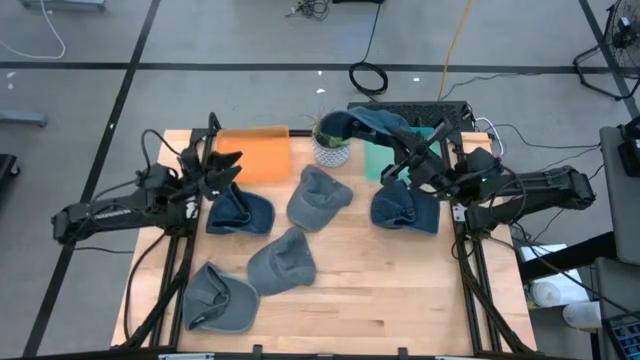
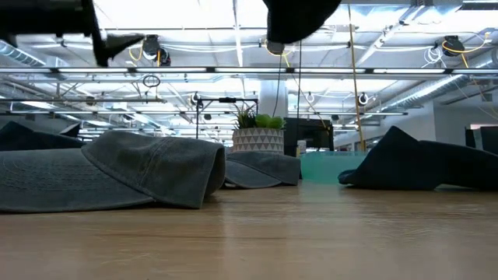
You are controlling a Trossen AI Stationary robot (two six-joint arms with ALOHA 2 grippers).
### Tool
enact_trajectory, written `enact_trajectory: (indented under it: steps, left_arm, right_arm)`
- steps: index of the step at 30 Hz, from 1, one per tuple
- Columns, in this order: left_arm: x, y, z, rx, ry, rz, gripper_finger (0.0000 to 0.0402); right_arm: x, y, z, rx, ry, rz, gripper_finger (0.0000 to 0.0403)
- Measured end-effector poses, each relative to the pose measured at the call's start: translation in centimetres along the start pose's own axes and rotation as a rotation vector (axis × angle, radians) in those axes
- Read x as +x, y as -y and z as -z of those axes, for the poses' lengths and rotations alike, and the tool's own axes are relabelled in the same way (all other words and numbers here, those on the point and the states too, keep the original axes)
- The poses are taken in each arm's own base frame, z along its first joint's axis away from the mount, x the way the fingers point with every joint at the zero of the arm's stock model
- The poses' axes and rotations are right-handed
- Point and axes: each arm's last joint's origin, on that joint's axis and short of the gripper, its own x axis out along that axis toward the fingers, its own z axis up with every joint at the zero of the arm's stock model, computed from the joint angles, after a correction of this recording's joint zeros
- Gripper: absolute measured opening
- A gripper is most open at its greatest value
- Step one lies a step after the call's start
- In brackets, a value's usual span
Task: Pick & Place hat
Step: Put the bottom blue cap into the light blue bin
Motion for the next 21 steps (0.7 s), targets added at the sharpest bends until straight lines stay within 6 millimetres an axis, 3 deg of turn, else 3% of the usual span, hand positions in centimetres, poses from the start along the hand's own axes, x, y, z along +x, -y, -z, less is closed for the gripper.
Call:
enact_trajectory:
  steps: [9, 21]
  left_arm:
    - [5.6, 3.0, -3.6, 0.232, -0.048, 0.04, 0.0399]
    - [12.2, 5.4, -6.0, 0.468, -0.067, 0.109, 0.0399]
  right_arm:
    - [1.9, 0.5, -1.5, 0.003, 0.001, -0.052, 0.0004]
    - [4.6, 0.2, -2.7, -0.017, -0.025, -0.023, 0.0004]
